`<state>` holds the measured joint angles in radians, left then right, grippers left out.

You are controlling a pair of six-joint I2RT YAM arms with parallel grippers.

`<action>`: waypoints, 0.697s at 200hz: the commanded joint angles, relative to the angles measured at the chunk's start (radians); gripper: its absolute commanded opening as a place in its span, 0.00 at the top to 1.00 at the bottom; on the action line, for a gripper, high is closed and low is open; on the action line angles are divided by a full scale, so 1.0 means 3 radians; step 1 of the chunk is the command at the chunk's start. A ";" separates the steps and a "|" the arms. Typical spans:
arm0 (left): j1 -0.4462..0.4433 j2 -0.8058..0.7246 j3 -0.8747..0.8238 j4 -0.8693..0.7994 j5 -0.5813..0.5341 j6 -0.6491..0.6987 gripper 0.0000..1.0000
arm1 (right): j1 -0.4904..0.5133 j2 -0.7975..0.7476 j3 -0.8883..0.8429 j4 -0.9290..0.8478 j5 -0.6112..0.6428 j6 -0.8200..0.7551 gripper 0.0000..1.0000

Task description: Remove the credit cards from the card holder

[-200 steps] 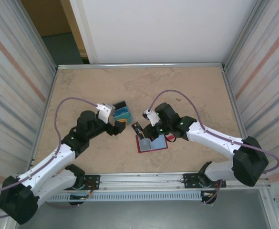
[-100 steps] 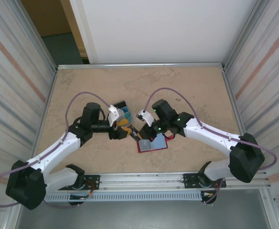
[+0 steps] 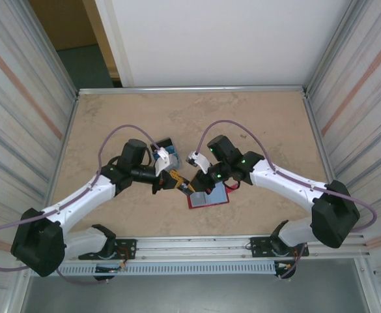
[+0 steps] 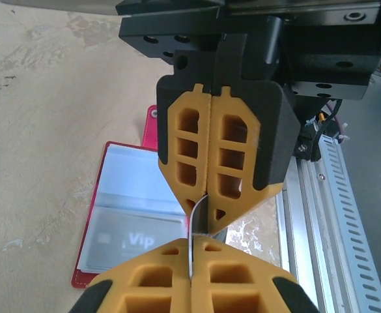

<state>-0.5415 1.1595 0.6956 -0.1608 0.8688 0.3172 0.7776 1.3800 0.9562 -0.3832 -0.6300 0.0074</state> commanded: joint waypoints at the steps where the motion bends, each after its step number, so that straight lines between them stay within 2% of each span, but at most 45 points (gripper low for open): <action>1: -0.0035 -0.0210 -0.0015 0.0074 -0.0127 -0.0095 1.00 | -0.0111 -0.0078 0.0040 0.0165 -0.0244 0.0069 0.89; 21: -0.0055 -0.0484 -0.0183 0.0307 -0.0438 -0.0362 1.00 | -0.0273 -0.0187 -0.0136 0.0460 -0.0340 0.0321 0.67; 36: -0.0060 -0.0738 -0.0353 0.0625 -0.0687 -0.0733 1.00 | -0.0341 -0.0311 -0.0314 0.0769 -0.0290 0.0557 0.60; 69: -0.0127 -0.1311 -0.0812 0.1421 -0.1409 -0.1678 1.00 | -0.0388 -0.0569 -0.0696 0.1668 -0.0067 0.1168 0.54; 95: -0.0263 -0.1627 -0.1050 0.1754 -0.2064 -0.2259 1.00 | -0.0394 -0.0563 -0.0897 0.2459 0.0071 0.1709 0.50; 115: -0.0362 -0.1759 -0.1183 0.2010 -0.2324 -0.2568 1.00 | -0.0398 -0.0414 -0.0888 0.2890 -0.0036 0.1973 0.50; 139: -0.0389 -0.1804 -0.1253 0.2226 -0.2396 -0.2862 1.00 | -0.0389 -0.0222 -0.0827 0.3325 -0.0181 0.2171 0.50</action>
<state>-0.6498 0.6388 0.3424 0.3573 0.2577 -0.3714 0.6666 1.2659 0.6922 0.3843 -0.6479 0.5323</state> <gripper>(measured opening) 0.047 0.499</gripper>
